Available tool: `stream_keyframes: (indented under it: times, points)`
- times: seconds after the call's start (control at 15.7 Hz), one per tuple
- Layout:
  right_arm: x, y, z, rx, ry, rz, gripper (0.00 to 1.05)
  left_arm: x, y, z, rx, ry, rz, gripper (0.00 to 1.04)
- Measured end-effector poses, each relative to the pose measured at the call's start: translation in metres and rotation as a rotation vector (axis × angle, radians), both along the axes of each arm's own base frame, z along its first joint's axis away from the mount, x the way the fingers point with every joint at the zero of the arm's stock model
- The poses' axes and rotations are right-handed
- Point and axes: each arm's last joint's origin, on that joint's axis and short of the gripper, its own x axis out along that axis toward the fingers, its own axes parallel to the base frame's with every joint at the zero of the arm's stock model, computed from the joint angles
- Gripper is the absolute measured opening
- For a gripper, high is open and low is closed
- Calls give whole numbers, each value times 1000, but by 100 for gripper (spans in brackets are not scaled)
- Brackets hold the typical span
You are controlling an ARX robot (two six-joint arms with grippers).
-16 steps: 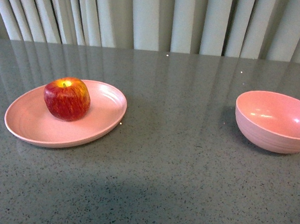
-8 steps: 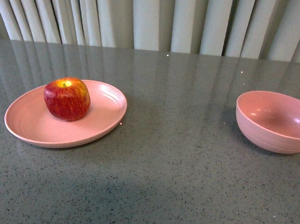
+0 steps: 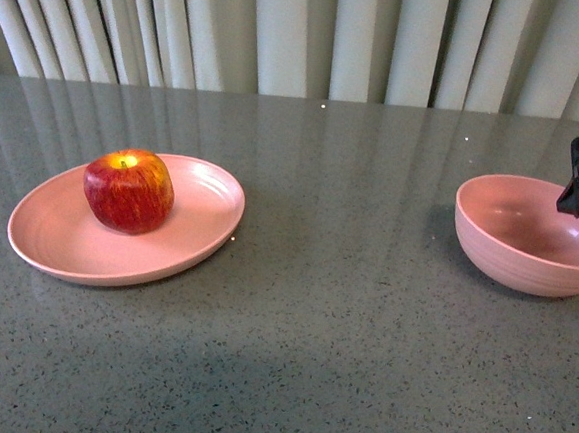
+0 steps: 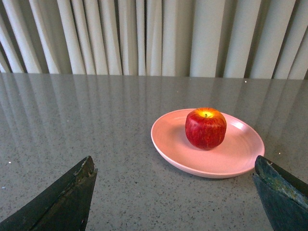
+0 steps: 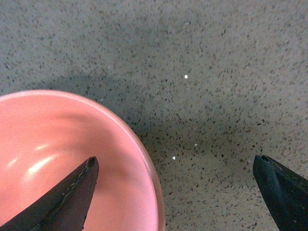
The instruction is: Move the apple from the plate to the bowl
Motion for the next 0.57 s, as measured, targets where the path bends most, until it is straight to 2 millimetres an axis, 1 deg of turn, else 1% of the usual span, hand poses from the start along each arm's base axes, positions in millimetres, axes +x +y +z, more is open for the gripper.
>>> stream_keyframes:
  times: [0.13,0.26,0.32,0.38,0.45,0.57]
  points:
    - [1,0,-10,30,37,-11,98,0,0,0,0,0,0,98]
    - [1,0,-16,68,68,-24,98,0,0,0,0,0,0,98]
    - [1,1,-18,92,79,-29,94,0,0,0,0,0,0,98]
    - [1,1,-19,105,88,-36,83,0,0,0,0,0,0,98]
    - [1,1,-19,120,92,-39,67,0,0,0,0,0,0,98]
    - [1,1,-19,133,94,-41,41,0,0,0,0,0,0,98]
